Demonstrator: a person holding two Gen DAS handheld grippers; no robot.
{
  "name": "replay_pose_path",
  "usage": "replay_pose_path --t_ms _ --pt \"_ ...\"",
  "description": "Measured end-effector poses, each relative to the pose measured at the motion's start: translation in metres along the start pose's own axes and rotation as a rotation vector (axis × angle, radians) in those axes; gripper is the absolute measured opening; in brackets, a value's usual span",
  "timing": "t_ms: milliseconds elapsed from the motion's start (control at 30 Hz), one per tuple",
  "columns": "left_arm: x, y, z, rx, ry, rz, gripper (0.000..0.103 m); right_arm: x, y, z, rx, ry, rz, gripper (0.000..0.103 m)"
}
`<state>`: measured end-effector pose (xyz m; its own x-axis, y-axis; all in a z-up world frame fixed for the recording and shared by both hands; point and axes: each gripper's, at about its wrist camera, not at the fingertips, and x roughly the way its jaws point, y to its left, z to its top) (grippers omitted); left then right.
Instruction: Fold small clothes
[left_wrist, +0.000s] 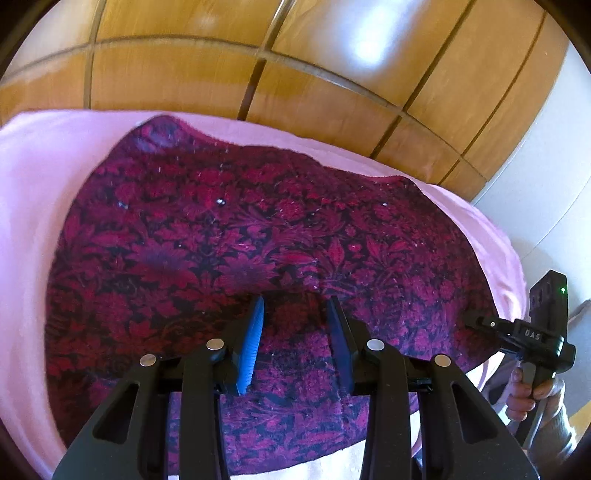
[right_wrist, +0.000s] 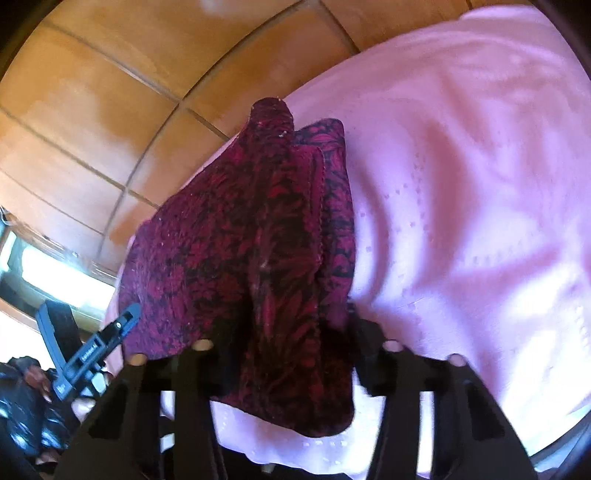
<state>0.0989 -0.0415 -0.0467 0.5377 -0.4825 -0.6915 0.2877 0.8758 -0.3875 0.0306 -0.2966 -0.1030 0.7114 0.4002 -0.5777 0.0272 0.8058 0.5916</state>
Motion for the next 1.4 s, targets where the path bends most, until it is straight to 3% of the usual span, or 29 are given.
replay_pose_path --t_ms 133,200,433,600,733,900,1100,1200,1367,1400 --pt "0.001 0.007 0.001 -0.008 0.003 -0.022 0.035 -0.012 0.026 0.003 -0.048 -0.018 -0.031 0.027" --pt "-0.001 0.012 0.000 -0.018 0.001 -0.035 0.035 -0.028 0.046 0.005 -0.062 -0.053 0.035 0.027" --pt "-0.002 0.029 -0.002 -0.062 -0.002 -0.094 0.035 -0.045 0.154 0.013 -0.315 -0.104 0.092 0.025" --pt "-0.010 0.044 -0.003 -0.096 -0.011 -0.149 0.035 -0.017 0.230 0.002 -0.448 -0.071 0.237 0.025" --pt "-0.045 0.079 -0.001 -0.178 -0.069 -0.213 0.035 0.026 0.266 -0.017 -0.523 0.011 0.268 0.025" --pt "-0.103 0.141 0.003 -0.292 -0.182 -0.275 0.035 0.072 0.299 -0.047 -0.610 0.085 0.240 0.025" --pt "-0.127 0.159 0.019 -0.299 -0.225 -0.338 0.035 0.113 0.332 -0.092 -0.805 0.114 0.142 0.025" --pt "-0.118 0.148 0.029 -0.264 -0.192 -0.352 0.047 0.119 0.328 -0.106 -0.863 0.096 0.099 0.025" --pt "-0.079 0.121 0.052 -0.171 -0.057 -0.320 0.047 0.118 0.330 -0.119 -0.942 0.053 0.071 0.025" --pt "-0.072 0.115 0.055 -0.149 -0.045 -0.287 0.032 0.117 0.329 -0.118 -0.939 0.043 0.070 0.025"
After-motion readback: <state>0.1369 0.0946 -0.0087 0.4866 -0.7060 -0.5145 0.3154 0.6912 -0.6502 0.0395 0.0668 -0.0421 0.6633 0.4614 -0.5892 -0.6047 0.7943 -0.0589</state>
